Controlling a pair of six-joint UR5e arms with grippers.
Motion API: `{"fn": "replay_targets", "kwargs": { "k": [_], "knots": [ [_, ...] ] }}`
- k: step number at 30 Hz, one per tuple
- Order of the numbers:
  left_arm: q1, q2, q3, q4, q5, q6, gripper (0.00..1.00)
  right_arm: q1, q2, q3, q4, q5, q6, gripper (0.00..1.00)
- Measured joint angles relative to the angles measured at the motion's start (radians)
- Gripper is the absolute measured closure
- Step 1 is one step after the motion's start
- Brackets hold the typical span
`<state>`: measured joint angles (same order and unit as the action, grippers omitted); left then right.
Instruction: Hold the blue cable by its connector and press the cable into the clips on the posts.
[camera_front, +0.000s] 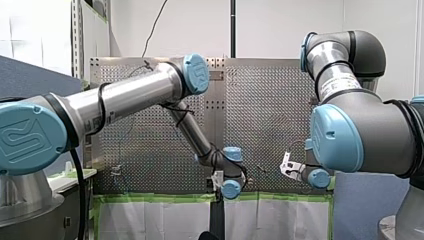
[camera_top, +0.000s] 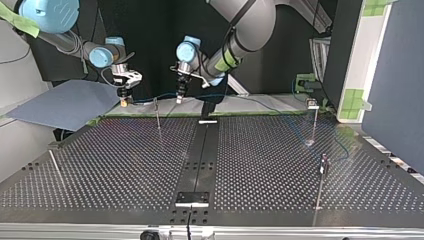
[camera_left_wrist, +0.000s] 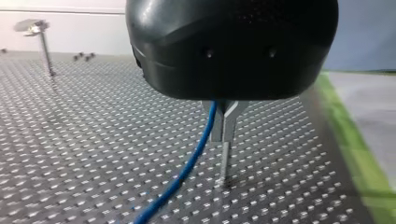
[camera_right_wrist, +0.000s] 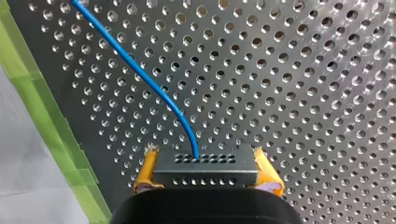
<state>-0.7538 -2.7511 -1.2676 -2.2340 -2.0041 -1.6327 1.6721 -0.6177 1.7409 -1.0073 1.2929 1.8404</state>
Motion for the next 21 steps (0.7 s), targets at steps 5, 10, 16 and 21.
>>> {"fn": "replay_targets", "kwargs": {
  "k": [5,10,16,21],
  "knots": [
    [-0.011,-0.042,0.042,-0.033,-0.004,0.006,1.0,-0.004,0.0,0.0,0.002,-0.001,0.012,1.0],
    [-0.017,-0.062,0.08,-0.071,-0.009,0.006,1.0,-0.012,0.0,-0.004,0.004,0.002,0.037,1.0],
    [-0.022,-0.064,0.115,-0.11,-0.015,0.005,1.0,-0.018,0.0,-0.022,0.018,0.003,0.039,1.0],
    [-0.026,-0.065,0.137,-0.135,-0.017,0.005,1.0,-0.024,0.0,-0.035,0.027,-0.001,0.041,1.0]
  ]
}}
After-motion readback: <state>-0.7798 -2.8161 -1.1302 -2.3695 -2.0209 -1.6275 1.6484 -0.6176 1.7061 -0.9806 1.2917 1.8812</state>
